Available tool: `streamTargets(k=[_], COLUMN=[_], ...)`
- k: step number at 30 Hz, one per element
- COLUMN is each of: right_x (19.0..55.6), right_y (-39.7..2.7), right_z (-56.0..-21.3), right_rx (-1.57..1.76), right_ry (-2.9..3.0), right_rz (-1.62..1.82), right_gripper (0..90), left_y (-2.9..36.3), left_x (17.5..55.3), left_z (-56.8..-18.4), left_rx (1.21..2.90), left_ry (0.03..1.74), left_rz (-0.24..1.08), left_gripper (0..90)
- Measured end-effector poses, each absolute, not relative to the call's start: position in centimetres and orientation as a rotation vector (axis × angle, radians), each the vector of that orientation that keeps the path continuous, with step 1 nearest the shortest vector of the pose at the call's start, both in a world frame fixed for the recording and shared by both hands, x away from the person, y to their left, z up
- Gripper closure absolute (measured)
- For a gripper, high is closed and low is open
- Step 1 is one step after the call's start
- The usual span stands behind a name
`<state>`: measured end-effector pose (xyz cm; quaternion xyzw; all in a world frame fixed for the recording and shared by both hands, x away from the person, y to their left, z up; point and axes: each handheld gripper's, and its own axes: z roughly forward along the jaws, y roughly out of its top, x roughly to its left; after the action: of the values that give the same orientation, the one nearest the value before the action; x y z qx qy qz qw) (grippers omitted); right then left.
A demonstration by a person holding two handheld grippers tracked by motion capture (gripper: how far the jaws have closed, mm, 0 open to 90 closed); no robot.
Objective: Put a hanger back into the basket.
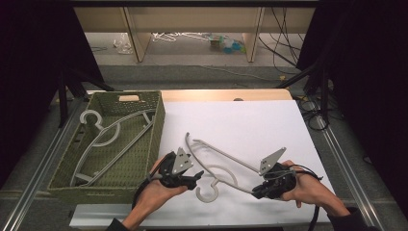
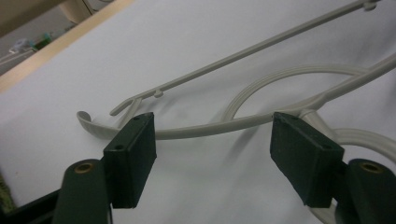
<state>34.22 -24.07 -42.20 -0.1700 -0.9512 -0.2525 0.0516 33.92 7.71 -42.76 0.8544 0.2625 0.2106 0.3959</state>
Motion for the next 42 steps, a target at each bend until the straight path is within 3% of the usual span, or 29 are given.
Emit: streamTargets(k=[7,31,37,42], right_x=[33.9,33.7,33.7,33.8], right_y=[-24.6,-25.2,-25.5,-25.8], right_z=[-41.7,-41.6,-41.6,-41.6], right_rx=[-0.498,-0.447,-0.452,-0.433], right_ry=[-2.899,-2.898,-2.903,-2.901], right_rz=[-0.768,-0.768,-0.771,-0.781], right_gripper=[81.9,81.9,81.9,81.9], left_y=[6.4,2.9,2.4,1.9], left_x=[35.7,36.6,37.0,36.8], left_z=[-43.7,-45.5,-45.9,-46.1], left_rx=[2.340,2.555,2.577,2.583], left_ry=[0.547,0.180,0.094,-0.015], left_rz=[0.504,0.580,0.554,0.535], left_gripper=[33.4,39.4,46.9,60.1])
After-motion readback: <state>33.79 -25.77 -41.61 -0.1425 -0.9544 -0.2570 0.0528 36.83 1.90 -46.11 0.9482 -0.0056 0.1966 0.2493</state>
